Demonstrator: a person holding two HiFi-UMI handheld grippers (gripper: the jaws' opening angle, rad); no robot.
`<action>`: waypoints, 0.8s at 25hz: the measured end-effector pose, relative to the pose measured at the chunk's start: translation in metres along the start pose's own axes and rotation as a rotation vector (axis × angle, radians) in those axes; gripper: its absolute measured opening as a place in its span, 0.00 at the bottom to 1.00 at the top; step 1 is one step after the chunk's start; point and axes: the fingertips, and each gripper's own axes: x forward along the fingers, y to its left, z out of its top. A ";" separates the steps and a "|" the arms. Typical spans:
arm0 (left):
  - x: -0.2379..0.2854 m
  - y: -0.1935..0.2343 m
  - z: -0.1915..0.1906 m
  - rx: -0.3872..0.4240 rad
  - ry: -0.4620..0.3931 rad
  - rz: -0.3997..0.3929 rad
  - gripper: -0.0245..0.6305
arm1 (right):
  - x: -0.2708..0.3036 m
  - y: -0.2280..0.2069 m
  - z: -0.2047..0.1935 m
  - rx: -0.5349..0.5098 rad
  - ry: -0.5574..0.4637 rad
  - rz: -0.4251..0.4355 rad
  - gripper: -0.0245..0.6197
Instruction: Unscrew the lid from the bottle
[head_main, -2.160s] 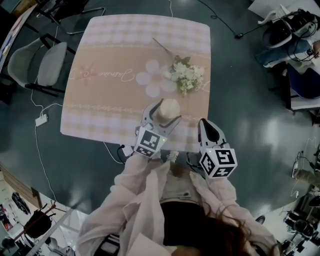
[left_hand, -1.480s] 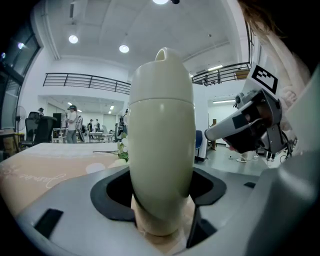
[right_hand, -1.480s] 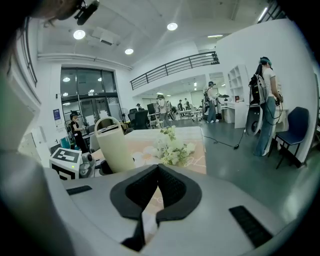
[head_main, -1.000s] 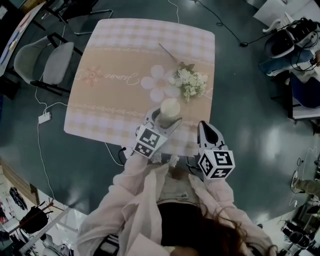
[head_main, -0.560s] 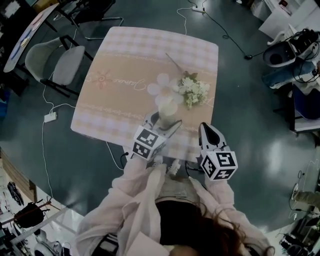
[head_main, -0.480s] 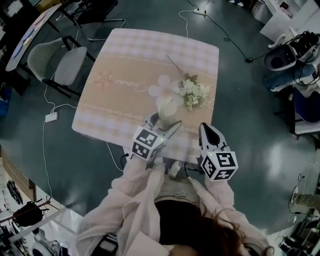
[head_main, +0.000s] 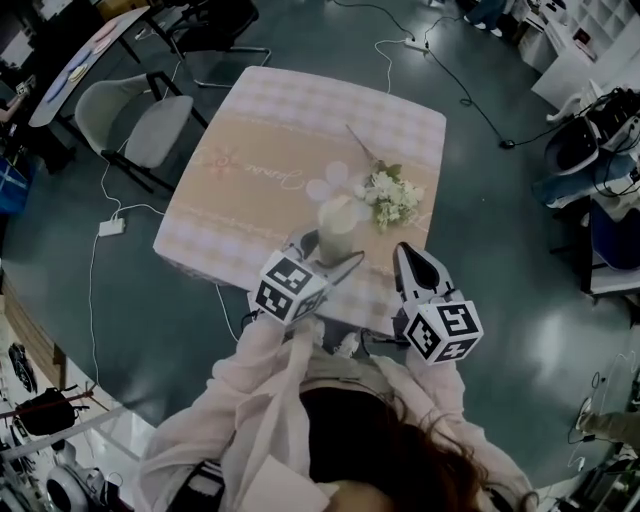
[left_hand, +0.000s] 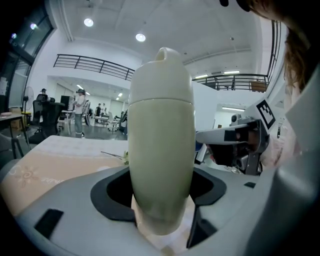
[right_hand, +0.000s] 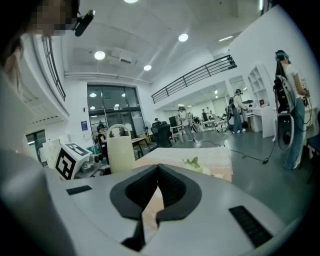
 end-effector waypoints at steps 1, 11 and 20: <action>-0.002 -0.001 0.000 -0.002 0.010 0.001 0.52 | 0.001 0.005 0.005 0.002 -0.009 0.026 0.06; -0.011 -0.011 0.001 -0.029 0.034 -0.046 0.52 | 0.011 0.064 0.047 0.034 -0.069 0.391 0.50; -0.014 -0.017 0.006 0.012 0.036 -0.028 0.52 | 0.035 0.103 0.052 -0.068 0.012 0.439 0.60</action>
